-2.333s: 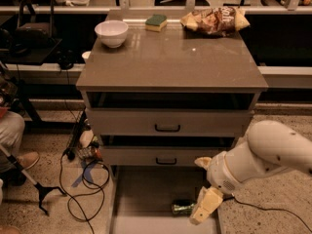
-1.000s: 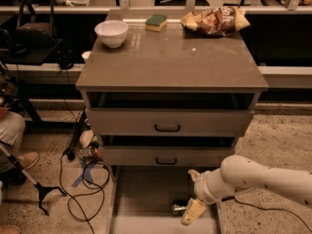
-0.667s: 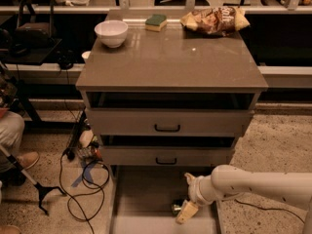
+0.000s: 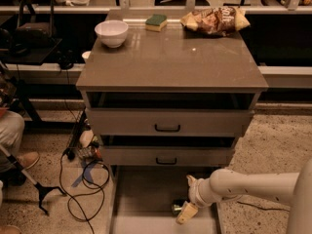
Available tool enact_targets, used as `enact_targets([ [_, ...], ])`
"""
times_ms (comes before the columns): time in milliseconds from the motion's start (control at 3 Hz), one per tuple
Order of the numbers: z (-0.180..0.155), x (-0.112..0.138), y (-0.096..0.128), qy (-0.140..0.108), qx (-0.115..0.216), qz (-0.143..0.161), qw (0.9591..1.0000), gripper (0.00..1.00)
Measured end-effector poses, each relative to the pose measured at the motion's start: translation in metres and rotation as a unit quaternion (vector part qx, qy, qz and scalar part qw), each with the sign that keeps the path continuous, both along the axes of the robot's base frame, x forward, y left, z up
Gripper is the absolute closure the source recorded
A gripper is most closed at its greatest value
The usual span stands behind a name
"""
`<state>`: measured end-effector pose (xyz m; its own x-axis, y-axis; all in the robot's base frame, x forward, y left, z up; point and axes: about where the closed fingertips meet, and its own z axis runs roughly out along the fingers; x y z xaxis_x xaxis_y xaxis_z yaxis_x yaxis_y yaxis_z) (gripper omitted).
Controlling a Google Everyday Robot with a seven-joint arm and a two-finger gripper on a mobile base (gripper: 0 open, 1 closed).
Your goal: Pick green can from bottom drawer and place on counter
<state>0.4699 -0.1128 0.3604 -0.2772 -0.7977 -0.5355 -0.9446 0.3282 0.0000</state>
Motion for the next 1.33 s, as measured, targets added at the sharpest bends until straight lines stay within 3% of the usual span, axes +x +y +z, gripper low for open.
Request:
enact_targets([
  [333,-0.035,0.009,-0.006,-0.010,0.020,-0.005,0.9997,0.00],
  [1000,-0.107,0.047,-0.023,-0.045,0.101,-0.024,0.9936,0.00],
  [1333,-0.107,0.046,-0.023,-0.045,0.101,-0.023,0.9936,0.00],
])
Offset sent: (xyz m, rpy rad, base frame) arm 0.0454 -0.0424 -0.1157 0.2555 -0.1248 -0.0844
